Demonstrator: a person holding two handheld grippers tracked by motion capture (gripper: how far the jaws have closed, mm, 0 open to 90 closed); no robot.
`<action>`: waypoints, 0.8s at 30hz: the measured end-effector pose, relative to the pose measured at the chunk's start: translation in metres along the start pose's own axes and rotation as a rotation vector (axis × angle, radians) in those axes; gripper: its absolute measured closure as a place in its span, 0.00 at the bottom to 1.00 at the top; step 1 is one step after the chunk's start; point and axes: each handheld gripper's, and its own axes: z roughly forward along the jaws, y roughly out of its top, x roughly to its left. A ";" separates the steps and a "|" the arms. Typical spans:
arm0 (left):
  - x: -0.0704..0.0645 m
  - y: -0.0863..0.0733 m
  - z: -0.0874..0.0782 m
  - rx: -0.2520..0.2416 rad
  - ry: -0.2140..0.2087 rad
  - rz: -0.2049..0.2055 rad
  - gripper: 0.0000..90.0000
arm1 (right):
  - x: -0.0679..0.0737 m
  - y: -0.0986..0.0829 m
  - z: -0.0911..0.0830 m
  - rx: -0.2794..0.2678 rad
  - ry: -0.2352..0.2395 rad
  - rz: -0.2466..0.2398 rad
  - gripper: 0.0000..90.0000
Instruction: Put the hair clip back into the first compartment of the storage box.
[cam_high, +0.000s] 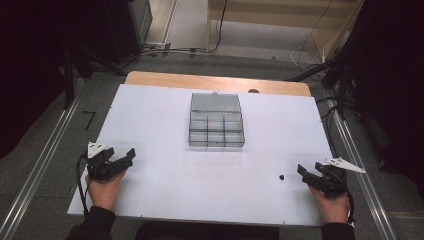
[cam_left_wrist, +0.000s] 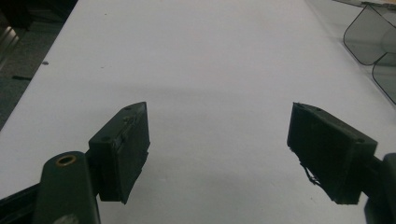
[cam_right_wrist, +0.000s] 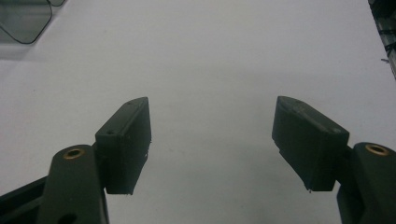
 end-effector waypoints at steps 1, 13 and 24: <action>0.000 0.000 0.000 0.001 -0.001 0.000 0.25 | 0.000 0.000 0.000 0.002 -0.002 0.000 0.30; 0.000 0.000 0.001 0.003 -0.007 -0.001 0.24 | 0.004 0.000 0.004 0.024 0.034 -0.012 0.31; 0.000 -0.001 0.001 0.005 -0.012 -0.012 0.24 | 0.011 -0.002 0.008 0.051 0.068 -0.014 0.33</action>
